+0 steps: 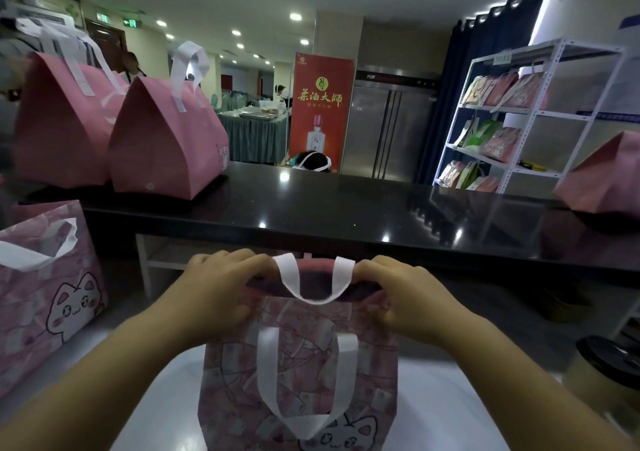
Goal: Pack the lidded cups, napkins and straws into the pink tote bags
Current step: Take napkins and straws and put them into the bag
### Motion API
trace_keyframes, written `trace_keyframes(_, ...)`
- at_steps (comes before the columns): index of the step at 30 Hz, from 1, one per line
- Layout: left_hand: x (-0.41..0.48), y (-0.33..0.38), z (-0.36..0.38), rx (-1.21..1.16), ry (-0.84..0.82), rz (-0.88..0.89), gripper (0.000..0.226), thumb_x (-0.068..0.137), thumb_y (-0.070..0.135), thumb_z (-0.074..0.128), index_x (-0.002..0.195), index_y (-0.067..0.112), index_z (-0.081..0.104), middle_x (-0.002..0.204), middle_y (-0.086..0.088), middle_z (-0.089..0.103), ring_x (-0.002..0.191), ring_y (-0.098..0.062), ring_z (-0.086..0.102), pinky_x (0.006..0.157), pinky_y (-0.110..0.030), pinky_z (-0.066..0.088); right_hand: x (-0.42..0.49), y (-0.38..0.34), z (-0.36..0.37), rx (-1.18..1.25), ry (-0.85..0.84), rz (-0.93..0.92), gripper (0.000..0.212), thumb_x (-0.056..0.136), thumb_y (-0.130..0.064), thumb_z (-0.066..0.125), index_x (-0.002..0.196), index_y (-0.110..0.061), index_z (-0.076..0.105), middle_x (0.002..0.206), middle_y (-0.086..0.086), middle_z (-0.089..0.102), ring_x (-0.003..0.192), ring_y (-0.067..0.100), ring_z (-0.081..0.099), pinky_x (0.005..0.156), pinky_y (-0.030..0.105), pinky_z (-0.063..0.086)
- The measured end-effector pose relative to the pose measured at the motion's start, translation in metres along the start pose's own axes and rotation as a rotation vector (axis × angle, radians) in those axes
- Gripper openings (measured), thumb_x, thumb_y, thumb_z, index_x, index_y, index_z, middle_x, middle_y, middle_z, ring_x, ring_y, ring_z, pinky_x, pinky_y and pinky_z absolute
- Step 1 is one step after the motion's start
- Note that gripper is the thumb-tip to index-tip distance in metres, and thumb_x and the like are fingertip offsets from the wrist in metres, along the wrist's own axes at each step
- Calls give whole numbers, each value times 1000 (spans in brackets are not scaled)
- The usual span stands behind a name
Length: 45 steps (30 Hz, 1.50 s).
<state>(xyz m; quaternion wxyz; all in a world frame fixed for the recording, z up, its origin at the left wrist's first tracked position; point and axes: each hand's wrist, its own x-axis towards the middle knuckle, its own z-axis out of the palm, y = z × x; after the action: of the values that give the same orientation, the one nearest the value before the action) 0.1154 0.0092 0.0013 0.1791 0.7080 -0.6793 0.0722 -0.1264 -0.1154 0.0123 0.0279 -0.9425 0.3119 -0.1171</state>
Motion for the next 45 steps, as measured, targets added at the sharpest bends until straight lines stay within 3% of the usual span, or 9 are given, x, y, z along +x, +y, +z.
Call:
trace_keyframes(6, -1, -3, 3, -93, 54, 10, 71, 73, 14, 69, 128, 46, 37, 111, 16, 59, 95, -10, 55, 80, -28, 48, 2, 6, 5, 120, 37, -30, 58, 79, -17, 66, 117, -49, 37, 111, -22, 55, 89, 8, 61, 75, 34, 54)
trace_keyframes(10, 0, -6, 2, -95, 65, 76, 57, 74, 14, 70, 119, 42, 48, 95, 20, 60, 81, -3, 55, 70, -20, 49, 1, 10, 7, 89, 75, -42, 60, 76, -20, 70, 114, -46, 31, 95, -23, 53, 82, 12, 60, 68, 34, 53)
trace_keyframes(15, -1, -10, 4, -82, 25, 100, 30, 80, 16, 66, 107, 29, 63, 100, 15, 60, 88, -4, 56, 77, -22, 51, -4, 14, 12, 37, 145, -93, 26, 78, -15, 67, 101, -25, 62, 99, -9, 61, 88, 15, 58, 72, 34, 52)
trace_keyframes(21, -5, -12, 12, -79, 41, 106, 32, 82, 19, 64, 112, 31, 61, 104, 13, 53, 91, -7, 50, 77, -21, 48, -7, 15, 17, 21, 176, -51, 32, 79, -19, 70, 108, -30, 61, 98, -11, 64, 89, 11, 58, 75, 30, 50)
trace_keyframes(28, -15, -11, 13, -50, 100, 192, 32, 70, 9, 76, 99, 21, 69, 97, 0, 62, 83, -18, 57, 66, -28, 55, -14, 11, 25, -141, 331, -252, 30, 65, -13, 82, 92, -18, 70, 79, 0, 68, 61, 21, 59, 49, 37, 49)
trace_keyframes(34, -23, -19, 13, 58, 60, 344, 55, 51, 9, 88, 102, 19, 70, 93, -7, 65, 70, -18, 64, 51, -26, 57, -21, 16, 37, -193, 349, -291, 30, 71, -25, 81, 96, -13, 71, 88, 3, 70, 74, 21, 66, 60, 35, 55)
trace_keyframes(38, -25, -23, 16, 124, 67, 388, 71, 48, 19, 90, 112, 24, 61, 96, -11, 67, 75, -20, 66, 54, -28, 58, -25, 16, 36, -161, 272, -266, 37, 80, -42, 68, 103, -14, 70, 98, 0, 71, 85, 18, 67, 71, 34, 57)
trace_keyframes(41, -26, -25, 20, 119, 78, 390, 57, 53, 22, 88, 106, 19, 68, 96, -9, 68, 79, -20, 66, 61, -26, 58, -26, 12, 33, -27, 268, -198, 38, 88, -46, 51, 102, -17, 71, 98, -3, 70, 87, 15, 65, 74, 33, 55)
trace_keyframes(45, -24, -21, 21, 4, 99, 314, 30, 68, 21, 78, 97, 18, 70, 90, -2, 67, 74, -15, 63, 60, -23, 56, -21, 8, 30, 72, 250, -112, 15, 83, -26, 69, 96, -19, 69, 91, -5, 68, 82, 13, 59, 73, 34, 54)
